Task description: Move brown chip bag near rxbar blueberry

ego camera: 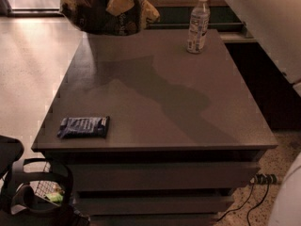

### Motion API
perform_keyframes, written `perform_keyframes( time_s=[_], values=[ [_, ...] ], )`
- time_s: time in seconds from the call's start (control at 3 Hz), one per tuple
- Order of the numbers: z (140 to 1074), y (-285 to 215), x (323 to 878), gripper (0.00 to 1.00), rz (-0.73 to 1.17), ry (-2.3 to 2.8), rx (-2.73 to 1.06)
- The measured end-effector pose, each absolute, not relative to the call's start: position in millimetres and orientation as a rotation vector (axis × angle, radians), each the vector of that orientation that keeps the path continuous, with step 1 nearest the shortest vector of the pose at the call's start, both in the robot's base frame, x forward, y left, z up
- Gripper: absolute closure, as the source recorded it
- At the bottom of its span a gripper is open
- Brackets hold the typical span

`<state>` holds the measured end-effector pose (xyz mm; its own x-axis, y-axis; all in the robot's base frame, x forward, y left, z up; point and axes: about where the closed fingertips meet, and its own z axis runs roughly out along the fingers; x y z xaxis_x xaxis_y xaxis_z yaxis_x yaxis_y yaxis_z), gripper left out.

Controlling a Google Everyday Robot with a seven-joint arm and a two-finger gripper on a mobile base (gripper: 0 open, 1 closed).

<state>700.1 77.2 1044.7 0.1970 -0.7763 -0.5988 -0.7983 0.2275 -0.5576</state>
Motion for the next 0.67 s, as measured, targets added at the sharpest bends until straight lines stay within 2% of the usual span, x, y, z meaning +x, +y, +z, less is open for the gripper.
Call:
perform_keyframes(
  time_s=[0.33, 0.67],
  values=[
    [1025, 105, 649, 1.0, 0.05, 1.642, -1.65],
    [1001, 119, 623, 1.0, 0.135, 1.713, -1.8]
  ],
)
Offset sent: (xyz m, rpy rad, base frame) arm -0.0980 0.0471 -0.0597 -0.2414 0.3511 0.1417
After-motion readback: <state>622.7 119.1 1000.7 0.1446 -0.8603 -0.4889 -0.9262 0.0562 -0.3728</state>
